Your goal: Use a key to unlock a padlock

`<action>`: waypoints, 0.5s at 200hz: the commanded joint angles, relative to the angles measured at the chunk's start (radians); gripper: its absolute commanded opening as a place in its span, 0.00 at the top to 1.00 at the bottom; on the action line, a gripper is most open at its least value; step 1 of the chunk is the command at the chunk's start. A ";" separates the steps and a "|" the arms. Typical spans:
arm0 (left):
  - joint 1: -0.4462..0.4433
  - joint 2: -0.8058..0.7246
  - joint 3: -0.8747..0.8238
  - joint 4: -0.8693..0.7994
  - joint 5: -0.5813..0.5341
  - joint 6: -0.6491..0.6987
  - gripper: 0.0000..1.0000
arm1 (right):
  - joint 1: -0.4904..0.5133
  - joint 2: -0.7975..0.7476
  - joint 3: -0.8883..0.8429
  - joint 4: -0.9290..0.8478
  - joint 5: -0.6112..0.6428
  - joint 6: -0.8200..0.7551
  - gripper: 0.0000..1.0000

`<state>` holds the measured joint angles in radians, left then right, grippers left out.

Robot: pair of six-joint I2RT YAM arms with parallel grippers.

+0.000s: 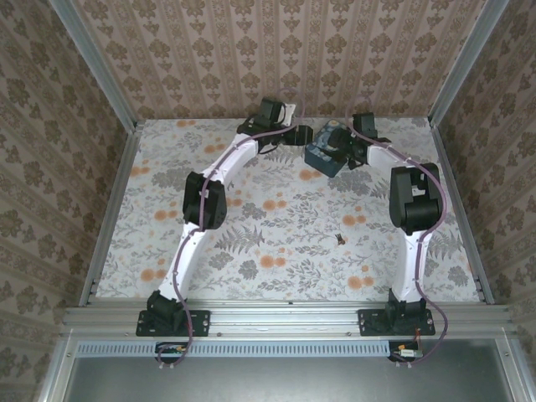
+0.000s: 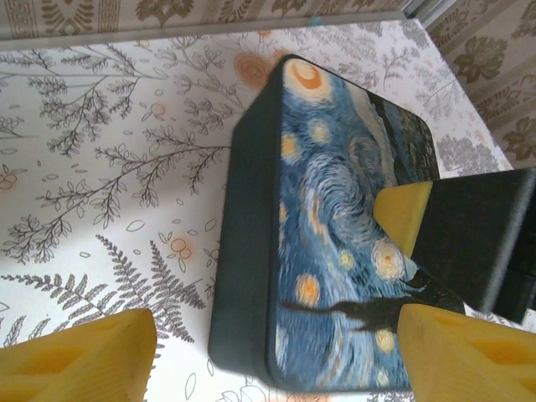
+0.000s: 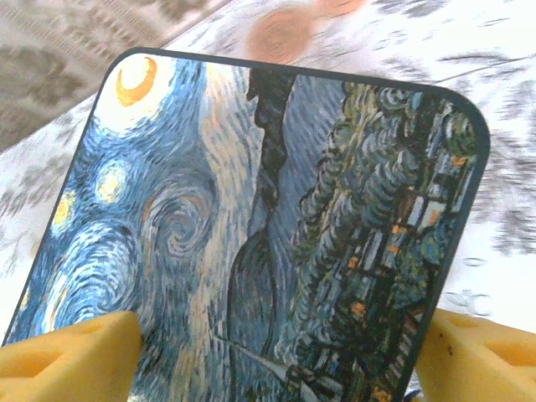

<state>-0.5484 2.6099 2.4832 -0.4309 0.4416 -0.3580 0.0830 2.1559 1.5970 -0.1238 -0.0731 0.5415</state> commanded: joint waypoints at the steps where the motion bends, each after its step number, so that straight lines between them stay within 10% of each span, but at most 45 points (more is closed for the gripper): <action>1: 0.005 -0.025 -0.015 -0.067 -0.027 0.065 0.23 | 0.044 0.010 -0.007 0.005 -0.149 -0.098 0.19; 100: 0.054 -0.523 -0.681 -0.104 -0.142 0.071 0.24 | 0.307 -0.246 -0.391 0.126 -0.112 0.187 0.22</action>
<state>-0.5003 2.2055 1.9129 -0.5362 0.3180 -0.2909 0.3111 1.9732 1.2888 -0.0132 -0.2127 0.5774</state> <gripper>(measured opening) 0.761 0.782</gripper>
